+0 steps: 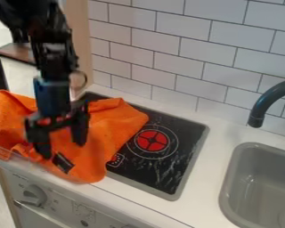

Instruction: Unfold the cloth from top to bottom

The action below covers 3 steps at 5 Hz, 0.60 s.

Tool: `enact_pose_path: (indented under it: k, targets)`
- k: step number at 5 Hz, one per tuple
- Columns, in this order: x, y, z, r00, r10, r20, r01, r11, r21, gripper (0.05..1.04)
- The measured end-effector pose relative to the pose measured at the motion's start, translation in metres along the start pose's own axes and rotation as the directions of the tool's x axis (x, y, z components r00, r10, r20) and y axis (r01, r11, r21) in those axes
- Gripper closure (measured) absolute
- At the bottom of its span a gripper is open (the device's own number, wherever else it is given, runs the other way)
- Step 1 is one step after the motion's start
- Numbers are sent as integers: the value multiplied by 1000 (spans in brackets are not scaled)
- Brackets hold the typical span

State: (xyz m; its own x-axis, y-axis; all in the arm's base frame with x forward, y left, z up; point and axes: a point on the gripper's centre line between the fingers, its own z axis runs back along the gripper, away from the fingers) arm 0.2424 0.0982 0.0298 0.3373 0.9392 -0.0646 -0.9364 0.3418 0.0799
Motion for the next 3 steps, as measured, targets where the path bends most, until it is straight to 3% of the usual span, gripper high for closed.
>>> enact_pose_path:
  k: [1, 2, 3]
  targets:
    - [5, 5, 19, 1000, -2, -11, 1, 999, -38, 83]
    - [3, -1, 51, 998, -61, 5, 61, 992, -108, 84]
    - [9, -5, 70, 988, -149, 45, 153, 984, -88, 84]
